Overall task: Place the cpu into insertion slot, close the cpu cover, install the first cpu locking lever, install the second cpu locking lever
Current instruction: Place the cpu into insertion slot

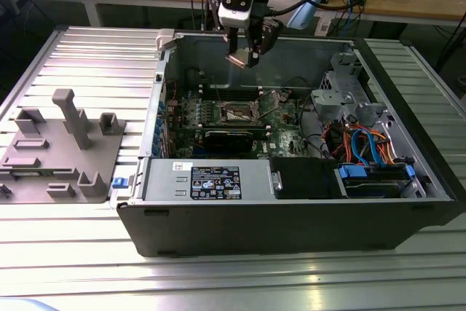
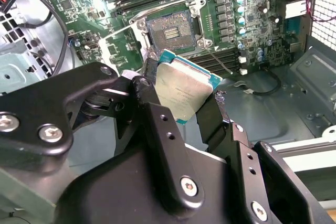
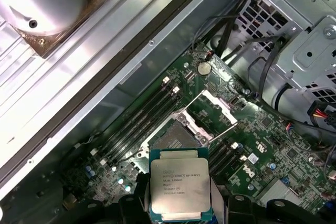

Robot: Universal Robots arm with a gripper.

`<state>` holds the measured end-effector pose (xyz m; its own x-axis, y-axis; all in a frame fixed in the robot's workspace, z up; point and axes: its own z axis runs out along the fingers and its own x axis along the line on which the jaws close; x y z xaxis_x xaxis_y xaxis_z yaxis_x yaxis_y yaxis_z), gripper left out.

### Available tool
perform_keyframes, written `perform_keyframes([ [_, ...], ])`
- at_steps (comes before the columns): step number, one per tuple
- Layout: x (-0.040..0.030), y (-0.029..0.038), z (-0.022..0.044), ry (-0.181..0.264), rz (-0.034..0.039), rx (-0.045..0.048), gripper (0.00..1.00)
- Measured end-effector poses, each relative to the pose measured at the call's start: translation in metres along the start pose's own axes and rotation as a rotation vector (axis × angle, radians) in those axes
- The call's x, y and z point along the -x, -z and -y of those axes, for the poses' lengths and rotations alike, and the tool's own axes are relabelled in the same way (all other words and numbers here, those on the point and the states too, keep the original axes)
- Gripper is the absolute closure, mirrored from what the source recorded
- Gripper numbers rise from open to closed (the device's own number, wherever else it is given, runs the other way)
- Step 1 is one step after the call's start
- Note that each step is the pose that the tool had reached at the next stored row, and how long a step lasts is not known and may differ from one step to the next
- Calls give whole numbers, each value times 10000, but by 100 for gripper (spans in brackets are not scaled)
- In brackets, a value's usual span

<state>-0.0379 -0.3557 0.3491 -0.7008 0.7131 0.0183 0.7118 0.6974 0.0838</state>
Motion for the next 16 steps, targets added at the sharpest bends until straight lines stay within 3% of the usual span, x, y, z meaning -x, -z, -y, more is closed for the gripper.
perform_keyframes([
  [16,0,-2,0,-408,34,8,45],
])
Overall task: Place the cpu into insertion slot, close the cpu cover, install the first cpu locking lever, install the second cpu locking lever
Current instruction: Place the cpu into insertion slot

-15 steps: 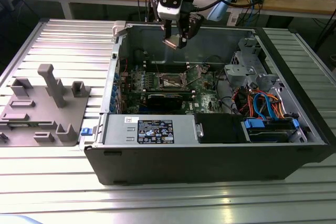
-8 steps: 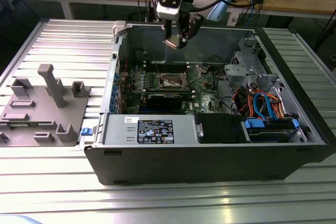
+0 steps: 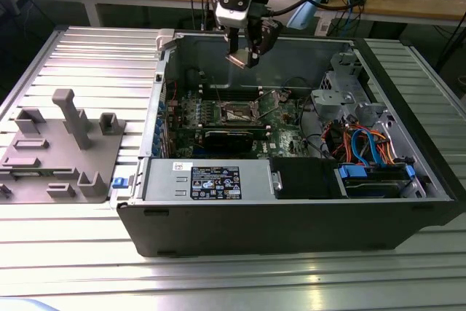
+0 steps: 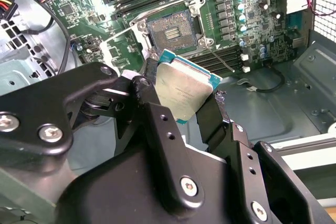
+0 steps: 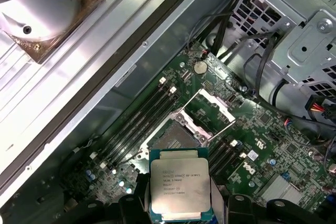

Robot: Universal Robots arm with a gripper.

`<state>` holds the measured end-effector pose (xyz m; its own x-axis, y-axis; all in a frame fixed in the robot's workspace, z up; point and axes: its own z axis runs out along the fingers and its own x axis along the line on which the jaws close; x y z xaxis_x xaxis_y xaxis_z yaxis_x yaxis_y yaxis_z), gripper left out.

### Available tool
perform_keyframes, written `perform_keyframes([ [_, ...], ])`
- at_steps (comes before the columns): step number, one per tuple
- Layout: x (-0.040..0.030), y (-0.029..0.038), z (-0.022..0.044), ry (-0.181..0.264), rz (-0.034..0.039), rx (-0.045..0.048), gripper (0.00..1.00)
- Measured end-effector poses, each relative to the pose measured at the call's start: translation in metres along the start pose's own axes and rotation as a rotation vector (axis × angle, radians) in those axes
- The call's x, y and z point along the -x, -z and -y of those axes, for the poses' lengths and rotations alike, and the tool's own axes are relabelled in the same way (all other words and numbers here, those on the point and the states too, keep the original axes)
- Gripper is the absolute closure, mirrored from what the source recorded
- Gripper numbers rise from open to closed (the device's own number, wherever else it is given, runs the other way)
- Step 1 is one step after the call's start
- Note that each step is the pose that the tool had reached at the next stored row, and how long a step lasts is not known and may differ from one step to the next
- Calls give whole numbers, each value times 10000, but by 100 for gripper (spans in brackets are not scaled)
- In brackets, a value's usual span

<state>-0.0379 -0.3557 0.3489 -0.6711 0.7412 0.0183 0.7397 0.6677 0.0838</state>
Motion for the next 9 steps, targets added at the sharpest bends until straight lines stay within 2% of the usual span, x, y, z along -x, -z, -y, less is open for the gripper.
perform_keyframes([
  [9,0,-1,0,-301,25,6,45],
])
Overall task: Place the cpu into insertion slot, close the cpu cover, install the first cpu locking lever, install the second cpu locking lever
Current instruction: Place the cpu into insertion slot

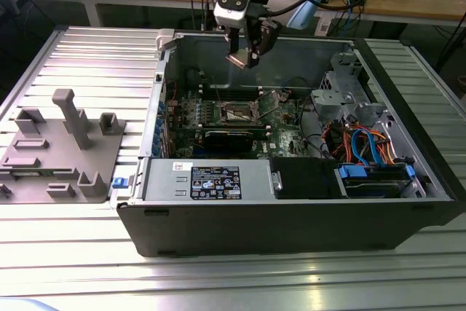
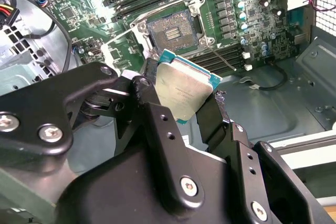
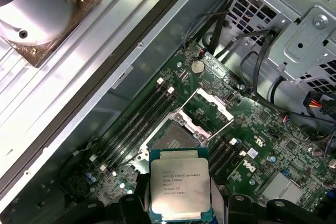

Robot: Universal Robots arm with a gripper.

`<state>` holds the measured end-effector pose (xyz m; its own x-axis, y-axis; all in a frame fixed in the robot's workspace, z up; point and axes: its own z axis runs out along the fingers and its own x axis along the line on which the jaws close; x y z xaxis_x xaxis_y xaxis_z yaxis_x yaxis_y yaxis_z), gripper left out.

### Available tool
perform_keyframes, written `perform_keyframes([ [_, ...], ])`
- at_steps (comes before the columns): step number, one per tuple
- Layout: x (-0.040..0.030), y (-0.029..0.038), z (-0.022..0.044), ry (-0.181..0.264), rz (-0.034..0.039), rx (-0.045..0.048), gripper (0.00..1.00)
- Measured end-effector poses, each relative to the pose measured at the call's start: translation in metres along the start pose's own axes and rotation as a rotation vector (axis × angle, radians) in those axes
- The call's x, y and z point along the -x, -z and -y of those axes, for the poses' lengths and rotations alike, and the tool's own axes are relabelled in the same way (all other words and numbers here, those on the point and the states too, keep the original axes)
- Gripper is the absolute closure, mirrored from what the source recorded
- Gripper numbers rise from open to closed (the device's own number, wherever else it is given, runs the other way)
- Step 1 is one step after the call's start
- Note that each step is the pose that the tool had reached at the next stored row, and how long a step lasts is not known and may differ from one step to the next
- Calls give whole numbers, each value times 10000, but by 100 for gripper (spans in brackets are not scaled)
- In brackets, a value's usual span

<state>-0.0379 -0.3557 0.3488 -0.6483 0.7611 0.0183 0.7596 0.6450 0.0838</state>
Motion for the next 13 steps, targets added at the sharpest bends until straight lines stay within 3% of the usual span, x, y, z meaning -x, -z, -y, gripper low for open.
perform_keyframes([
  [13,0,-3,0,-467,39,8,45],
])
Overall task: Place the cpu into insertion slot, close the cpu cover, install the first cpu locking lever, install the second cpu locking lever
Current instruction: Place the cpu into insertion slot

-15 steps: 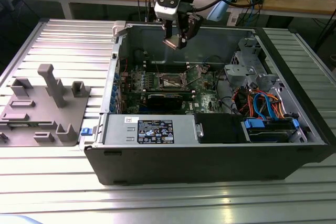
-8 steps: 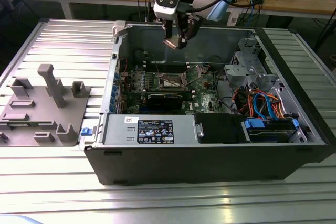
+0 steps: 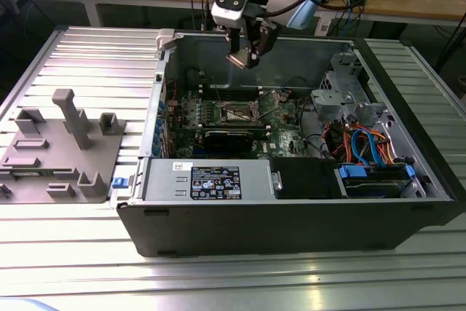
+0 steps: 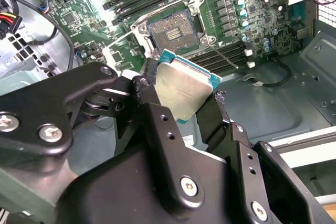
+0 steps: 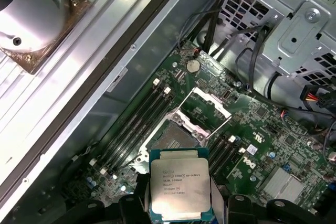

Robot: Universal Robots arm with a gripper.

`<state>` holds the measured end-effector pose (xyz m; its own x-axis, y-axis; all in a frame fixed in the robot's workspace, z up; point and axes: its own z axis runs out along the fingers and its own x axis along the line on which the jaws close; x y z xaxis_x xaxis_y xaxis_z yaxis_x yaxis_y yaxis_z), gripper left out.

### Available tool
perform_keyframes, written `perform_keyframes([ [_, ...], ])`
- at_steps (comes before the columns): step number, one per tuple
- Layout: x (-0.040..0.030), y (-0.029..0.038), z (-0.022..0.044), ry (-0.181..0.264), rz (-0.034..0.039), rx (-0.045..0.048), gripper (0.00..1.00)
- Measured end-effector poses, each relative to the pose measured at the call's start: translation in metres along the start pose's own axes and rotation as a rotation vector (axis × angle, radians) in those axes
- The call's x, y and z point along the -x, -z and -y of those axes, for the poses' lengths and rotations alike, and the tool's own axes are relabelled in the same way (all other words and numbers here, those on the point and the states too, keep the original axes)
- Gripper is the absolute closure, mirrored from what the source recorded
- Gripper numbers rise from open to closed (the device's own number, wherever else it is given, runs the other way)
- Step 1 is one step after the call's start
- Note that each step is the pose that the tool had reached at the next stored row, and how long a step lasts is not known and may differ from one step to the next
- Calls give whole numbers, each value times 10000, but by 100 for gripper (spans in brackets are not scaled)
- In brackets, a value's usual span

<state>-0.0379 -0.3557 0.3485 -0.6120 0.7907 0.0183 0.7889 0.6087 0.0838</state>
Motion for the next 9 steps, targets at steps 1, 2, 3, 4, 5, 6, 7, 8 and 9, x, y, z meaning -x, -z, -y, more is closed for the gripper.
perform_keyframes([
  [1,0,0,0,-30,2,1,45],
  [2,0,0,0,-59,5,1,45],
  [3,0,-1,0,-97,8,2,45],
  [4,0,-1,0,-138,12,3,45],
  [5,0,-1,0,-165,14,3,45],
  [6,0,-1,0,-191,16,4,45],
  [7,0,-1,0,-218,19,4,45],
  [8,0,-1,0,-242,20,4,45],
  [9,0,-2,0,-273,23,5,45],
])
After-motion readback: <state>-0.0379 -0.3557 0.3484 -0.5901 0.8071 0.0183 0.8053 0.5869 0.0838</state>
